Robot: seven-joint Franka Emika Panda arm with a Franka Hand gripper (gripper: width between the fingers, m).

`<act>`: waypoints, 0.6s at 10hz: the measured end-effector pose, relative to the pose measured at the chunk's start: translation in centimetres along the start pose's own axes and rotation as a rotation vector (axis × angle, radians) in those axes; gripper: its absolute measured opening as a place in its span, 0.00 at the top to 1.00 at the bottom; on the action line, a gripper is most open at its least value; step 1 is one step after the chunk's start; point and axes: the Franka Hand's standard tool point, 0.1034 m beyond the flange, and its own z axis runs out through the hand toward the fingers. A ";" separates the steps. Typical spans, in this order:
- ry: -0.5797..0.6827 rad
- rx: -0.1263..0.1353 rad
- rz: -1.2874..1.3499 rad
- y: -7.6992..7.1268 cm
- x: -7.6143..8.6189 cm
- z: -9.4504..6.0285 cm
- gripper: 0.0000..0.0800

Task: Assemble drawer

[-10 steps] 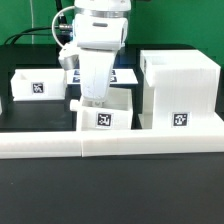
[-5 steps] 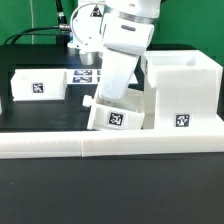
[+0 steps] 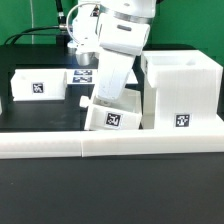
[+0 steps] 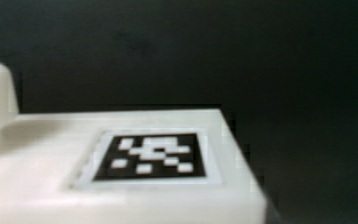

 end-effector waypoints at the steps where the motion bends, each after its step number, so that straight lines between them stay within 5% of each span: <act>1: 0.043 -0.003 -0.012 0.3 -1.1 0.2 0.95; 6: 0.203 0.020 0.045 0.5 -4.8 1.0 0.95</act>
Offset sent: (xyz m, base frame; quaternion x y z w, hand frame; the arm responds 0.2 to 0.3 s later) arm 0.0005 0.0032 0.0018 0.0064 0.1322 0.0057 0.9912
